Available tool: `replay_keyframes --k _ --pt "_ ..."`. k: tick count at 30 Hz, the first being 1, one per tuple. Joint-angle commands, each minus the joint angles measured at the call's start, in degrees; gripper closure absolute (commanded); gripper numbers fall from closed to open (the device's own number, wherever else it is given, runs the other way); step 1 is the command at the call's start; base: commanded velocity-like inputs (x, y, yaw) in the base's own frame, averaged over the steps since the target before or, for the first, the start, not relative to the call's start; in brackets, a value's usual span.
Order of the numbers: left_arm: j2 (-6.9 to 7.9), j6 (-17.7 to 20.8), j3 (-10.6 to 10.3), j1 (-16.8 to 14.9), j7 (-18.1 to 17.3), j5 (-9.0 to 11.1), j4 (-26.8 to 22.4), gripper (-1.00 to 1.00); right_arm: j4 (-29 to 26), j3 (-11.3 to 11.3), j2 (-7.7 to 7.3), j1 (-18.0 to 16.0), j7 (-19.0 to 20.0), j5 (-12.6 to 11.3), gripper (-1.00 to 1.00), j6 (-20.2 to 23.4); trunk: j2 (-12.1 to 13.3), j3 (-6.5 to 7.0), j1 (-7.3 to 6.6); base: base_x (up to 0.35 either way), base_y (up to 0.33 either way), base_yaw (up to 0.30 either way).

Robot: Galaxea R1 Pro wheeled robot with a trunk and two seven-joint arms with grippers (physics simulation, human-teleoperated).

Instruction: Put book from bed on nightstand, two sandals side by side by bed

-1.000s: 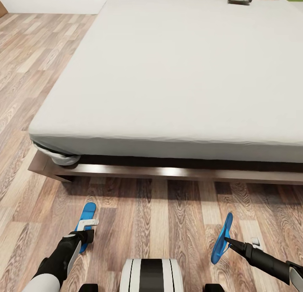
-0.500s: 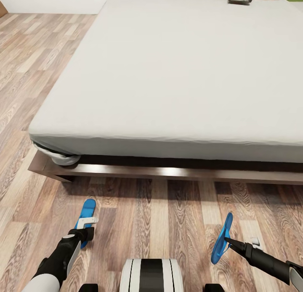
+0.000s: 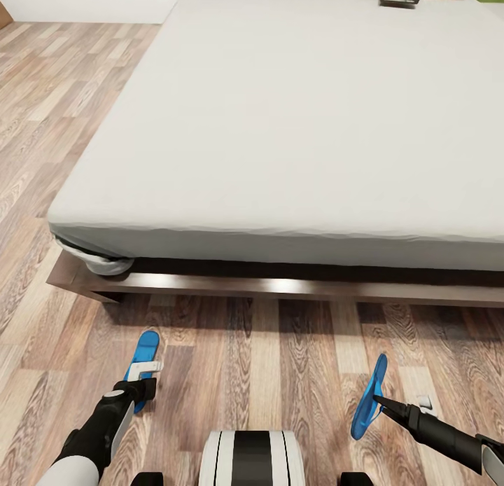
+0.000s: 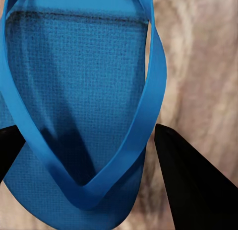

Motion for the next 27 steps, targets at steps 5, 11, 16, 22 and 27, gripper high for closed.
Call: replay_keyframes --k 5,11,16,22,27 --pt "-0.03 -0.6 0.2 0.0 -0.3 -0.6 -0.1 1.00 0.0 -0.1 0.00 0.0 0.1 -0.2 1.00 0.5 0.0 -0.03 -0.01 0.000 0.000 0.000" --pt "-0.03 -1.2 0.9 0.0 -0.3 -0.5 -0.1 1.00 0.0 -0.1 0.00 0.0 0.1 -0.2 1.00 0.5 0.0 -0.03 -0.01 0.000 0.000 0.000" --pt "-0.09 -1.2 1.0 0.0 -0.3 -0.6 -0.1 1.00 0.0 -0.1 0.00 -0.1 0.1 -0.1 1.00 0.5 0.0 -0.47 0.04 0.000 0.000 0.000" --pt "-0.12 -1.2 1.0 0.0 -0.3 -0.6 -0.1 1.00 0.0 -0.1 0.00 0.0 0.1 -0.1 1.00 0.5 0.0 -0.47 0.04 0.000 0.000 0.000" --pt "-0.12 -1.2 1.0 0.0 -0.3 -0.6 -0.1 1.00 0.0 -0.1 0.00 -0.1 0.1 -0.1 1.00 0.5 0.0 -0.47 0.04 0.000 0.000 0.000"
